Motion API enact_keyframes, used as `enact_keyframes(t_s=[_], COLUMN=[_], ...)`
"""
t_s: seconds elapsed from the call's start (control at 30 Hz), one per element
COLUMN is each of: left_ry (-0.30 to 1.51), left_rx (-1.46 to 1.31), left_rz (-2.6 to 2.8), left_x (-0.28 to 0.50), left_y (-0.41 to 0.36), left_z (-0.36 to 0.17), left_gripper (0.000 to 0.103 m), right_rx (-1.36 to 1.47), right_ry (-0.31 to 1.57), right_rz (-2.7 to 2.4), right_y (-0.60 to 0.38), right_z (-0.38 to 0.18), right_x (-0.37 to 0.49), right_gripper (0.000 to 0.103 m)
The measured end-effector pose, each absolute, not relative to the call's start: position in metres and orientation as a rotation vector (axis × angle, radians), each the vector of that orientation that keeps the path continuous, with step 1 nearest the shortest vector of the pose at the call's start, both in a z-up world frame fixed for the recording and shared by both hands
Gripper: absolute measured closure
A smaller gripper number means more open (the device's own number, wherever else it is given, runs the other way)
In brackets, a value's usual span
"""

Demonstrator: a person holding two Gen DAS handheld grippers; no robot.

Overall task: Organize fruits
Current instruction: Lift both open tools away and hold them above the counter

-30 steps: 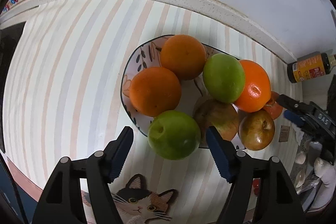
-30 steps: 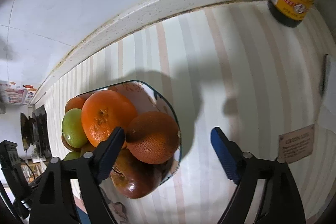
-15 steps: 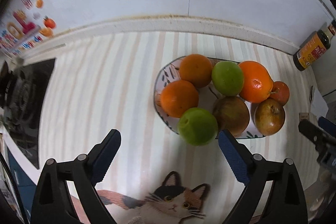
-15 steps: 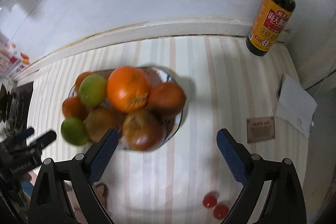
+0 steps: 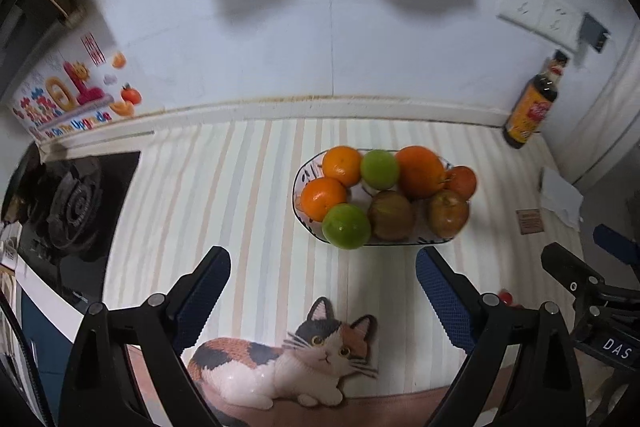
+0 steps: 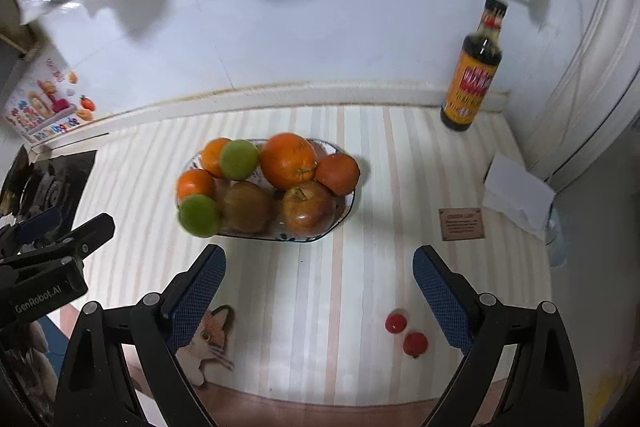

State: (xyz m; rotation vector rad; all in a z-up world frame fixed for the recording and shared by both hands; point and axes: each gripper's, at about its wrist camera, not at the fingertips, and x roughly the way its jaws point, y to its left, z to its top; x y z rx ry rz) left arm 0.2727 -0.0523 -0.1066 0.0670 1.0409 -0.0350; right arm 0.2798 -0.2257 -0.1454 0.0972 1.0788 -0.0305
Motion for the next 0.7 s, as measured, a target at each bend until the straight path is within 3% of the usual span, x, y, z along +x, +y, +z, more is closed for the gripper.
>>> enact_keyframes(t_s=[0.7], left_ry=[0.869], left_rx=[0.025], left_rz=[-0.115], left_x=[0.169], left_y=[-0.046], left_z=[-0.012], left_gripper=[0.008], right_rx=[0.110], right_ry=[0.866], right_rz=[-0.020], right_y=[-0.214], right_z=[-0.015], right_x=[0.157], right_gripper=[0.006])
